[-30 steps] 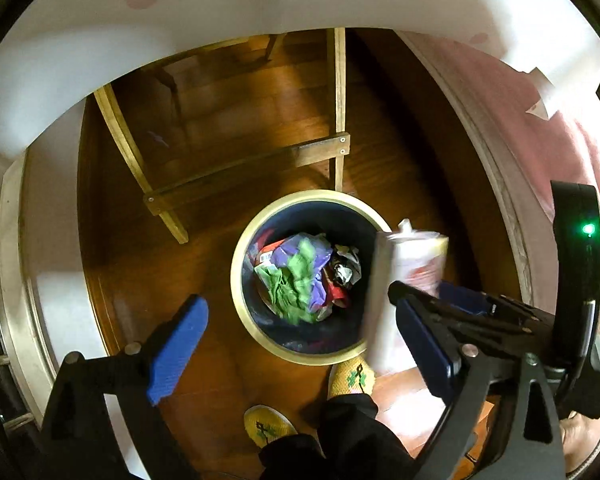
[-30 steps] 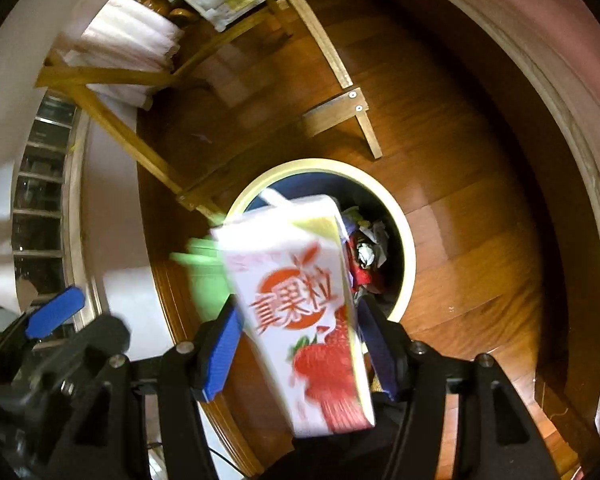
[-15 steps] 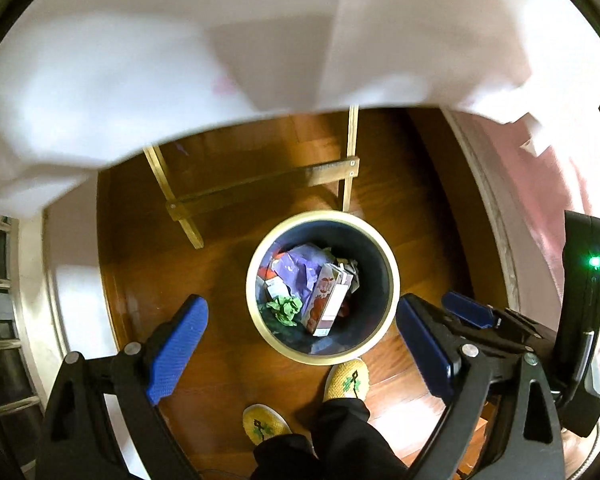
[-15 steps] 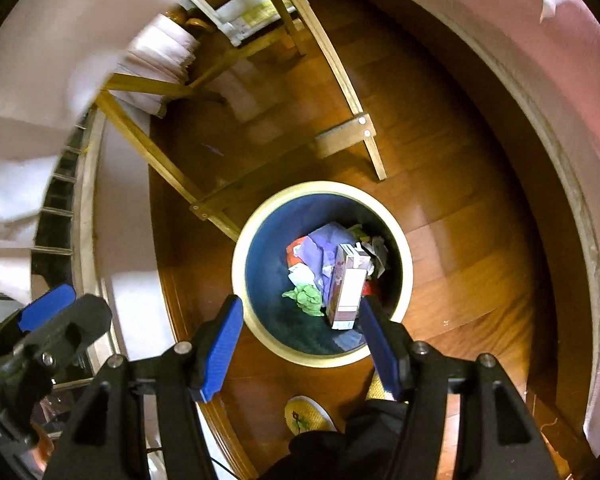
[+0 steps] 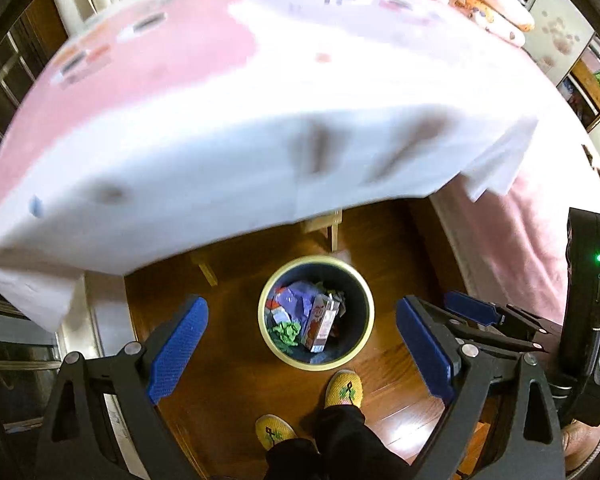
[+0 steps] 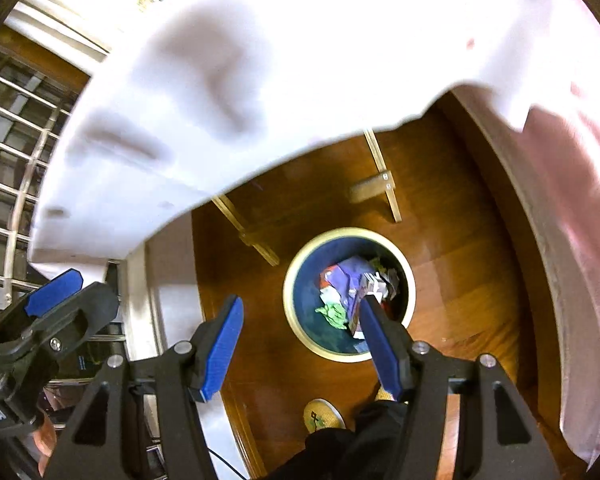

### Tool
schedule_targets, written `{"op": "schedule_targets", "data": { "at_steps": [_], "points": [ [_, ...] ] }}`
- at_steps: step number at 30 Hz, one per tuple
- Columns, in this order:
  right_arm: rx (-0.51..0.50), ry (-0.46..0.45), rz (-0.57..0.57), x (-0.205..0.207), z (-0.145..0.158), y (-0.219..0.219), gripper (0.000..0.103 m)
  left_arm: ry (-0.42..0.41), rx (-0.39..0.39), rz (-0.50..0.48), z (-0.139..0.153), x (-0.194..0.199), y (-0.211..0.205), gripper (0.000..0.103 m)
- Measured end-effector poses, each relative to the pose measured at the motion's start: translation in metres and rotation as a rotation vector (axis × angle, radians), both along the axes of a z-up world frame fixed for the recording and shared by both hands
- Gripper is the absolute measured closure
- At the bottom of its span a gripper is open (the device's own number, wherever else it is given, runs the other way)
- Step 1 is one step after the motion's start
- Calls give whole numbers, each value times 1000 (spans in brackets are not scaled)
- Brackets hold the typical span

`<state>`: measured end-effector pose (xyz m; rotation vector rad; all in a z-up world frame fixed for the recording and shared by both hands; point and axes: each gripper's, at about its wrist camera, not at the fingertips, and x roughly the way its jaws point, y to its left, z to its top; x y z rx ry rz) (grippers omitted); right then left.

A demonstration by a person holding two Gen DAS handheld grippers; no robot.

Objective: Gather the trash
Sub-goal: 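Raise both tools back over the table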

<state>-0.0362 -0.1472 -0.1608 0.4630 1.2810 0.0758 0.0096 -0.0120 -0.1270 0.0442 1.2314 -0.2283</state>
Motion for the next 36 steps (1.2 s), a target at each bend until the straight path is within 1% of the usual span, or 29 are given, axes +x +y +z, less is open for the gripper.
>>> {"op": "schedule_targets", "data": {
  "at_steps": [5, 10, 14, 21, 24, 29, 35, 36],
  "points": [
    [-6, -42, 27, 1, 44, 3, 42, -44, -2, 1, 44, -1, 2, 9],
    [2, -85, 58, 6, 85, 2, 42, -105, 6, 10, 94, 2, 4, 9],
    [1, -126, 103, 14, 122, 1, 42, -152, 15, 27, 126, 6, 6, 9],
    [-9, -215, 178, 30, 164, -3, 42, -236, 22, 53, 177, 14, 4, 9],
    [-24, -248, 206, 41, 179, -6, 42, -256, 24, 54, 188, 22, 3, 9],
    [-45, -288, 224, 68, 200, -11, 42, -264, 37, 79, 206, 43, 6, 9],
    [-64, -336, 222, 104, 219, -13, 42, -278, 81, 110, 221, 82, 22, 9],
    [-65, -341, 218, 111, 220, -13, 42, -276, 83, 103, 222, 94, 28, 9]
  ]
}}
